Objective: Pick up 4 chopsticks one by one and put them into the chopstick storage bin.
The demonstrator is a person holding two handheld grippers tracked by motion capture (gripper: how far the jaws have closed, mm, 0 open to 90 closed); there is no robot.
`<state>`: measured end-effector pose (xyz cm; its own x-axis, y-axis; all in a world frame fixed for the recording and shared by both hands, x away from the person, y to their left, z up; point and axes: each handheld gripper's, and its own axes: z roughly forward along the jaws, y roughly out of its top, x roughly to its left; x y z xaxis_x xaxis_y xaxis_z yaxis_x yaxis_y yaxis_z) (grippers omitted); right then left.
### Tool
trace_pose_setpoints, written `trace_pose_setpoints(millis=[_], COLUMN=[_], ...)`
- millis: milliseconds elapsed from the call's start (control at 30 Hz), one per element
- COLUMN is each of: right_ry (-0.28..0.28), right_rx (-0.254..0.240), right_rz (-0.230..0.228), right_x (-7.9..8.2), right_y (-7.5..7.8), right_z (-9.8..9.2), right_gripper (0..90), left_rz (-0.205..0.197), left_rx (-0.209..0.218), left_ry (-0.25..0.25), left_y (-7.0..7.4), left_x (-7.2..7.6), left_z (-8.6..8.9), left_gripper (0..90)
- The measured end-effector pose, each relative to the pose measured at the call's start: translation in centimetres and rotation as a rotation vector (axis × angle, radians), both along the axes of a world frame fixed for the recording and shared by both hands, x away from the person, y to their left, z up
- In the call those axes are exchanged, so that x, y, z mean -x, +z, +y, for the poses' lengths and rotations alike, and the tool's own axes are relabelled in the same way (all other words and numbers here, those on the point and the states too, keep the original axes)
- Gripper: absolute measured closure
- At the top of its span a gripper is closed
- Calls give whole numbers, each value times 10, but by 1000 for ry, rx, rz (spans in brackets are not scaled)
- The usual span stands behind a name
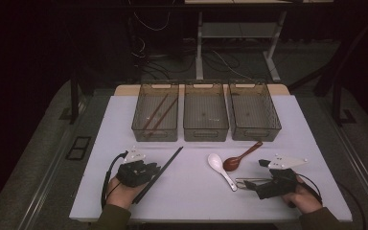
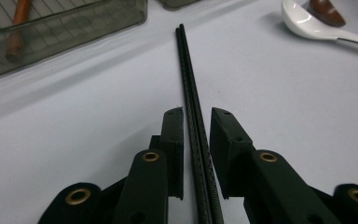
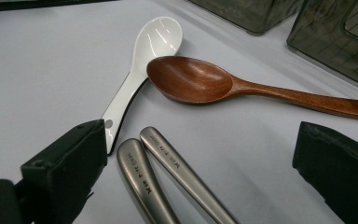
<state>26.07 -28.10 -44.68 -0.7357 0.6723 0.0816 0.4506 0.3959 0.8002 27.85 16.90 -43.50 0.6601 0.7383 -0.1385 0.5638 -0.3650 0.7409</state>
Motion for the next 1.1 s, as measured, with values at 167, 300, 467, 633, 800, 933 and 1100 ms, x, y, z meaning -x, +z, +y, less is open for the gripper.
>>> trace_pose_setpoints(millis=[167, 300, 467, 633, 800, 933, 1100], right_ry=[0, 1, 2, 2, 3, 2, 2], right_rx=[0, 0, -1, 0, 0, -1, -1], right_rz=[0, -2, -2, -2, -2, -2, -2], right_x=[0, 0, 0, 0, 0, 0, 0], right_y=[0, 0, 0, 0, 0, 0, 0], right_z=[0, 0, 0, 0, 0, 0, 0], right_gripper=[30, 29, 30, 30, 29, 30, 29], left_rz=[6, 18, 21, 25, 27, 31, 28], left_rx=[-10, -19, -30, -39, -44, -52, -65], left_ry=[-12, -20, -20, -19, -18, -15, -24], left_y=[-3, -6, -8, -9, -10, -10, -12], left_x=[-3, -4, -4, -5, -5, -4, -5], left_z=[-2, -5, -5, -5, -6, -7, -8], left_gripper=[769, 785, 802, 809, 812, 820, 820])
